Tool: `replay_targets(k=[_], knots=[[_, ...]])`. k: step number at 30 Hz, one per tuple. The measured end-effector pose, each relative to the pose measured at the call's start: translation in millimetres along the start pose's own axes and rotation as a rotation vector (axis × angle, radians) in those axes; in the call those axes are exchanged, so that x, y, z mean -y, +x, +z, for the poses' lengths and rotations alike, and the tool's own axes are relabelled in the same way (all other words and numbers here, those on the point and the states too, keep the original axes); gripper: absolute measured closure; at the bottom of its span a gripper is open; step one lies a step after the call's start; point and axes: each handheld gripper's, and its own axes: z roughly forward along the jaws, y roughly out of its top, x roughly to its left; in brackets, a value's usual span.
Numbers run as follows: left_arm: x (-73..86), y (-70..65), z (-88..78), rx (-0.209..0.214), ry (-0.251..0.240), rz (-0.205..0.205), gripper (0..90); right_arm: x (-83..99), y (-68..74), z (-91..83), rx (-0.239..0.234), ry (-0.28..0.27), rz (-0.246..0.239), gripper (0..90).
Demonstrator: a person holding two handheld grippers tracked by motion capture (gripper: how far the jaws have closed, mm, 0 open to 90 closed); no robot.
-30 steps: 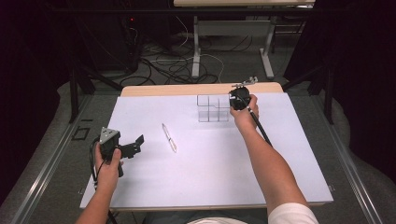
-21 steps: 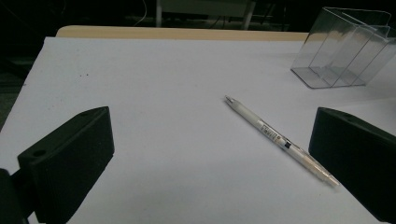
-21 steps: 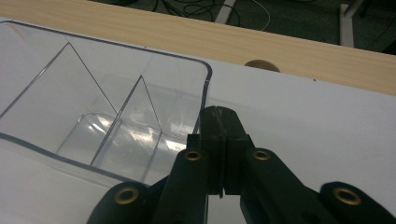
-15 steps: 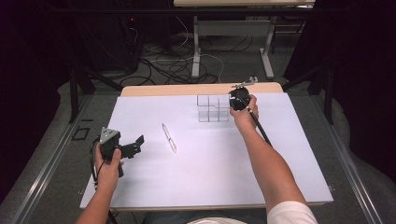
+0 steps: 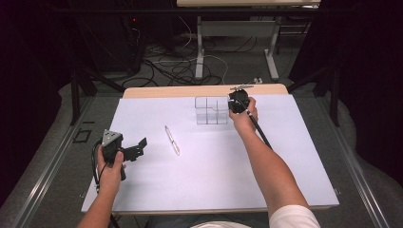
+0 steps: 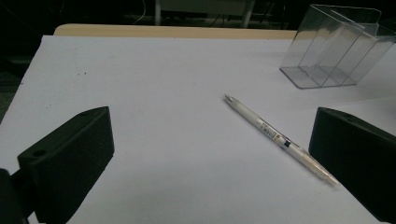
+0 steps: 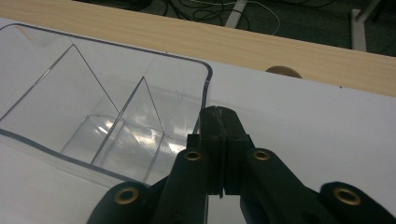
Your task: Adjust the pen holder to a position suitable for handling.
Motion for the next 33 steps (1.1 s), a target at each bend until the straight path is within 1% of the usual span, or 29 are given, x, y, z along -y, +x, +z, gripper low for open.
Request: replay_targets(k=[1, 2, 3, 4, 8, 9, 13, 19, 21, 23, 25, 26, 27, 30, 32, 33], knots=[[0.0, 0.0, 0.0, 0.0, 0.0, 0.0, 0.1, -0.2, 1.7, 0.5, -0.002, -0.001, -0.007, 90.0], [0.0, -0.1, 0.1, 0.0, 0.0, -0.001, 0.1, -0.5, 4.1, 0.8, -0.006, 0.002, -0.001, 90.0], [0.0, -0.3, 0.1, 0.0, 0.0, -0.001, 0.1, -0.6, 6.1, 1.2, -0.009, 0.001, -0.011, 90.0], [0.0, -0.3, 0.1, 0.0, 0.0, -0.001, 0.1, -0.8, 9.3, 1.8, -0.013, 0.001, -0.003, 90.0], [0.1, -0.8, 0.1, 0.002, 0.002, -0.002, 0.1, -1.1, 16.3, 3.4, -0.02, -0.003, -0.022, 90.0], [0.2, -0.8, 0.2, 0.002, 0.002, -0.003, 0.1, -1.2, 17.7, 3.5, -0.024, -0.001, -0.017, 90.0], [0.1, -0.8, 0.5, 0.003, 0.003, -0.002, 0.1, -1.5, 18.6, 4.1, -0.026, -0.003, -0.01, 90.0], [0.4, -0.9, 0.9, 0.003, 0.001, -0.004, 0.1, -1.6, 18.2, 3.3, -0.025, 0.0, -0.027, 90.0], [0.4, -0.9, 1.1, 0.004, 0.003, -0.003, 0.1, -1.7, 18.5, 2.0, -0.024, 0.002, -0.031, 88.1], [0.6, -0.6, 1.7, 0.004, 0.002, 0.0, 0.1, -2.3, 18.1, -0.1, -0.024, 0.0, -0.034, 85.4], [0.7, -0.5, 1.9, 0.003, 0.009, 0.0, 0.1, -2.9, 17.0, -3.6, -0.031, -0.003, -0.033, 85.4], [0.8, -0.5, 2.1, 0.002, 0.009, -0.003, 0.1, -3.2, 16.4, -5.3, -0.033, -0.005, -0.043, 85.3], [0.8, -0.5, 2.3, 0.002, 0.009, -0.005, 0.1, -3.5, 16.7, -7.3, -0.034, -0.006, -0.038, 85.2], [0.6, -1.2, 2.7, 0.001, 0.01, -0.003, 0.1, -4.1, 17.0, -12.6, -0.049, -0.006, -0.05, 84.2], [0.4, -1.4, 2.7, 0.005, 0.014, -0.001, 0.1, -3.4, 17.3, -16.0, -0.053, -0.022, -0.062, 83.3], [0.4, -1.6, 2.7, 0.005, 0.016, -0.003, 0.1, -3.2, 17.2, -17.7, -0.058, -0.022, -0.068, 82.9]])
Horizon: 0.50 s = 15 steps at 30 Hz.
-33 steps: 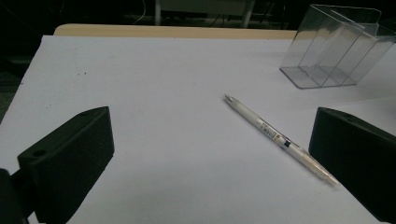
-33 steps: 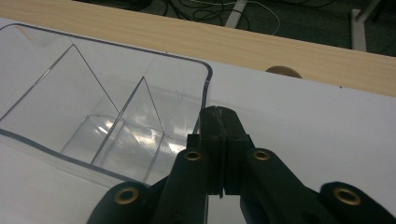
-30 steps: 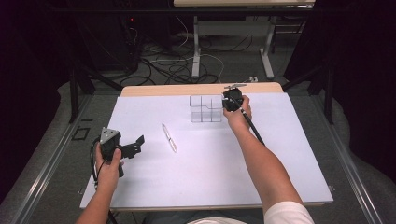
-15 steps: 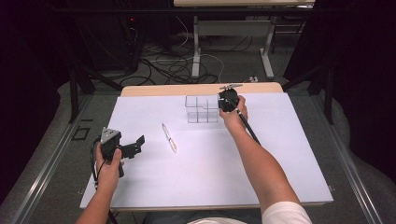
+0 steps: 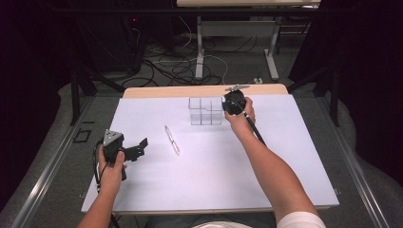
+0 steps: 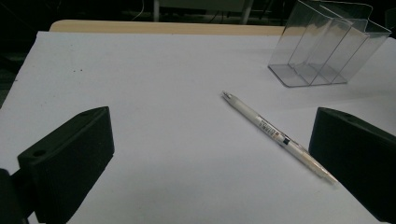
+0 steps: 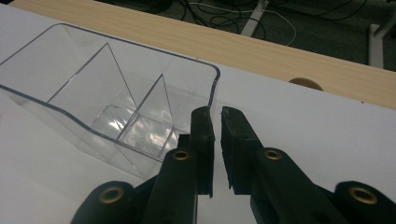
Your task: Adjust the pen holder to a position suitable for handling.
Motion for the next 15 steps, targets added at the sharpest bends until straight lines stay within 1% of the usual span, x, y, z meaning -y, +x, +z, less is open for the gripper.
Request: replay_targets(k=[3, 4, 6, 7, 8, 10, 13, 15], knots=[[0.1, 0.2, 0.6, 0.0, 0.001, 0.0, 0.1, 0.5, 0.4, -5.0, -0.007, -0.008, -0.01, 81.2], [0.0, 0.5, 0.7, 0.001, 0.003, 0.003, 0.1, 0.5, 1.3, -7.1, -0.012, -0.005, 0.002, 80.3], [-0.1, 0.9, 1.3, 0.001, 0.002, 0.006, 0.1, 0.5, 1.8, -11.0, -0.026, -0.007, -0.004, 79.1], [-0.1, 1.1, 1.5, 0.0, 0.003, 0.005, 0.1, 0.6, 1.7, -12.6, -0.03, -0.012, -0.021, 78.3], [0.0, 1.2, 1.7, -0.001, 0.003, 0.005, 0.1, 0.3, 2.9, -14.7, -0.037, -0.009, -0.025, 77.6], [-0.1, 1.1, 1.7, 0.0, 0.004, 0.005, 0.1, 0.0, 4.2, -18.5, -0.049, -0.011, -0.048, 75.7], [0.1, 0.4, 1.7, -0.002, 0.003, 0.008, 0.1, -0.1, 6.4, -23.4, -0.079, 0.001, -0.061, 72.8], [-0.2, 0.1, 2.0, -0.001, 0.005, 0.009, 0.1, 1.1, 7.7, -26.4, -0.099, -0.003, -0.069, 70.1]])
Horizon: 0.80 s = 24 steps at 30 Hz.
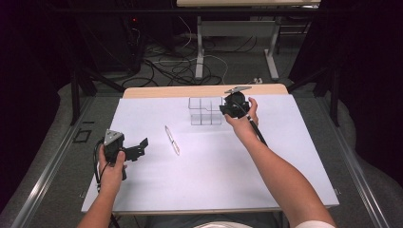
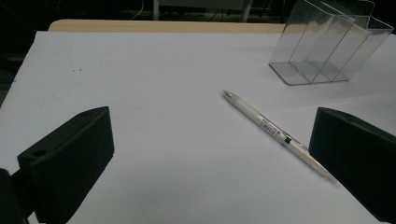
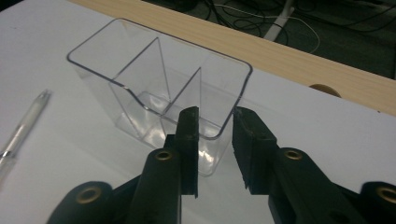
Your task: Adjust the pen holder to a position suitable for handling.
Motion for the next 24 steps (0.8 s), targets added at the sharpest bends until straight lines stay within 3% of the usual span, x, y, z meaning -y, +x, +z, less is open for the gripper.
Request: replay_targets(k=[6, 16, 19, 24], knots=[[-0.1, 0.0, 0.1, 0.003, 0.006, 0.007, 0.1, 7.4, 5.4, -8.3, -0.031, -0.011, -0.032, 63.4], [0.9, 0.1, 1.6, -0.001, 0.007, -0.002, 0.1, 21.0, 7.6, -29.7, -0.058, -0.069, -0.025, 47.4], [0.9, -0.2, 1.9, -0.001, 0.008, 0.002, 0.1, 26.3, 7.3, -35.6, -0.054, -0.075, -0.029, 39.2], [1.0, 0.7, 1.3, -0.004, 0.013, 0.003, 0.1, 36.5, 6.7, -47.5, -0.045, -0.087, -0.064, 36.3]])
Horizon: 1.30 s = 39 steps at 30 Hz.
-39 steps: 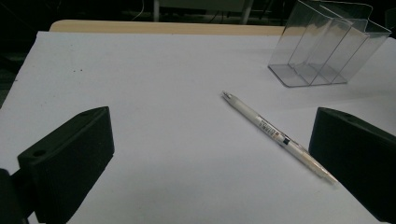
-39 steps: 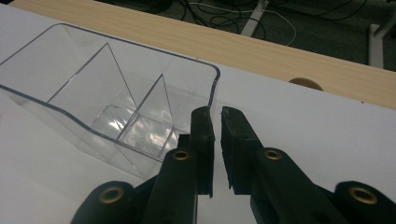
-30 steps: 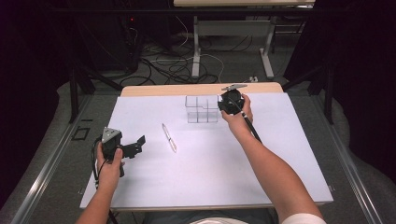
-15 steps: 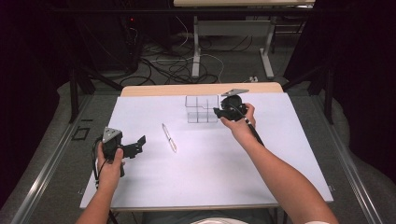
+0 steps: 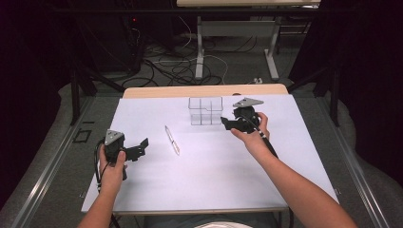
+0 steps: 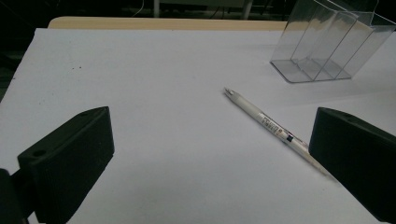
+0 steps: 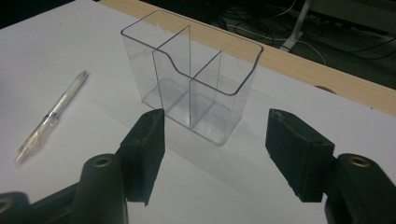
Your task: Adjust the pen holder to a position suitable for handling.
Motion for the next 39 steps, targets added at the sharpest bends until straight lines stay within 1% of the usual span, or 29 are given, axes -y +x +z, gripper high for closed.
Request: replay_targets(k=[2, 3, 4, 6, 8, 9, 10, 15, 16, 17, 18, 20, 22, 23, 26, 28, 29, 31, 34, 36, 39], knots=[[0.0, 0.2, 0.1, 0.001, -0.002, 0.0, 0.1, 4.5, 0.7, -4.7, -0.015, -0.002, 0.01, 32.2], [0.1, 0.1, 0.4, 0.001, -0.005, -0.004, 0.1, 4.5, 0.7, -4.7, -0.015, -0.002, 0.01, 32.2], [0.2, 0.1, 0.5, 0.0, -0.005, -0.004, 0.1, 9.7, 1.2, -8.4, -0.049, -0.021, 0.032, 28.0], [0.3, -0.2, 0.7, -0.001, -0.003, -0.004, 0.1, 14.6, 2.3, -11.9, -0.066, -0.019, 0.043, 24.3], [0.6, -1.1, 1.2, 0.002, -0.001, -0.005, 0.1, 19.4, 2.4, -14.8, -0.058, -0.018, 0.03, 18.4], [0.6, -1.1, 1.2, 0.002, -0.001, -0.005, 0.1, 19.4, 2.4, -14.8, -0.058, -0.018, 0.03, 18.4], [0.4, -1.3, 1.1, 0.002, 0.002, -0.006, 0.1, 23.9, 2.1, -17.7, -0.052, -0.017, 0.026, 16.3], [0.6, -2.3, 1.7, 0.007, 0.001, -0.013, 0.1, 37.3, -0.2, -24.4, -0.043, -0.02, 0.042, 14.4], [0.6, -2.3, 1.7, 0.007, 0.001, -0.013, 0.1, 40.4, -0.8, -25.5, -0.035, -0.019, 0.039, 13.4], [0.7, -2.5, 1.7, 0.008, 0.003, -0.016, 0.1, 43.5, -1.4, -26.5, -0.039, -0.02, 0.045, 11.6], [0.8, -2.7, 2.0, 0.011, 0.001, -0.019, 0.1, 46.5, -2.3, -27.7, -0.029, -0.015, 0.041, 10.2], [0.8, -2.9, 2.0, 0.012, 0.001, -0.02, 0.1, 52.0, -3.5, -30.2, -0.03, -0.009, 0.054, 8.0], [0.9, -3.4, 2.2, 0.015, 0.0, -0.023, 0.1, 57.1, -5.5, -32.7, -0.028, -0.01, 0.057, 6.8], [0.9, -4.5, 2.8, 0.019, -0.001, -0.026, 0.1, 59.7, -6.6, -33.8, -0.03, -0.018, 0.059, 5.7], [0.9, -5.4, 2.8, 0.021, 0.004, -0.023, 0.1, 66.7, -10.6, -39.9, -0.012, -0.006, 0.065, 3.5], [1.0, -6.2, 3.2, 0.023, 0.004, -0.025, 0.1, 71.8, -14.8, -43.7, -0.004, -0.002, 0.081, 3.1], [1.1, -6.5, 3.3, 0.026, 0.006, -0.025, 0.1, 74.3, -17.4, -45.9, 0.009, -0.001, 0.092, 2.5], [1.4, -6.6, 3.7, 0.026, 0.007, -0.023, 0.1, 79.5, -23.8, -50.3, 0.04, 0.004, 0.099, 1.2], [1.5, -6.4, 3.9, 0.026, 0.007, -0.029, 0.1, 86.4, -32.7, -57.0, 0.068, 0.008, 0.114, 0.9], [1.5, -6.3, 3.9, 0.026, 0.008, -0.034, 0.1, 91.2, -38.0, -61.0, 0.085, 0.015, 0.116, 0.0], [1.8, -6.2, 4.2, 0.026, 0.015, -0.033, 0.1, 97.7, -43.8, -65.5, 0.096, 0.023, 0.102, 0.0]])
